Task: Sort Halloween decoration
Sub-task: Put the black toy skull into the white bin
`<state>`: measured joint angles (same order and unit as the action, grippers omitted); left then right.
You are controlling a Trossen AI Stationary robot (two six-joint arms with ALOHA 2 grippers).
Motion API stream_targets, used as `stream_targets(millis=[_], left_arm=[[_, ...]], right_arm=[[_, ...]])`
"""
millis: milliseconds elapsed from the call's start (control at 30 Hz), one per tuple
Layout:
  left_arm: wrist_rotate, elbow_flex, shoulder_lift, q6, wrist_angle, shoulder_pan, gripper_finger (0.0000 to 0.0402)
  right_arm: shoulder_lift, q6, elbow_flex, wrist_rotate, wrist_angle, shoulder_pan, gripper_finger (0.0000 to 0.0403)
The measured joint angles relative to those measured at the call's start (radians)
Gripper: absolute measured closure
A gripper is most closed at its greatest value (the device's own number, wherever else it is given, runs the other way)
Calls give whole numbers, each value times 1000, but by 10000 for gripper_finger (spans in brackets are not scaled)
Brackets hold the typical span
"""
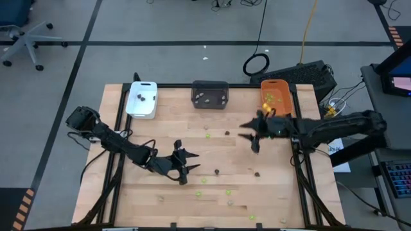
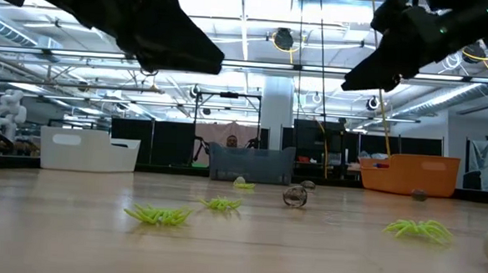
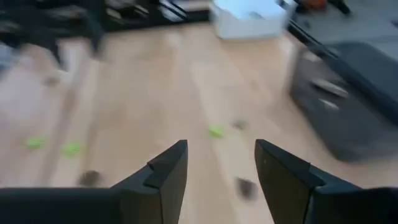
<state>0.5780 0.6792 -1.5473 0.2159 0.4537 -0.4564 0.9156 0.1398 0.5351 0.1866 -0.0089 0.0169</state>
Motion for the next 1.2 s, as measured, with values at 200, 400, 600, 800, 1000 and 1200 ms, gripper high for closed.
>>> stream_targets(millis=[200, 400, 600, 800, 1000, 1200], left_arm=[[-2, 57, -108, -46, 65, 0, 217], [-2, 171, -237, -120, 66, 10, 217], [-11, 284, -356, -91, 59, 43, 190], [-29, 328, -442, -39, 60, 46, 137], [-34, 330, -486, -10, 59, 40, 128], [-117, 330, -547, 88, 80, 59, 128]], right_arm=[[116, -29, -165, -1, 440, 149, 232], [268, -58, -189, 14, 571, 231, 232], [395, -58, -187, 91, 654, 264, 232], [444, -74, -189, 103, 714, 274, 232], [460, -100, -187, 105, 792, 274, 232], [461, -100, -187, 103, 776, 292, 232]])
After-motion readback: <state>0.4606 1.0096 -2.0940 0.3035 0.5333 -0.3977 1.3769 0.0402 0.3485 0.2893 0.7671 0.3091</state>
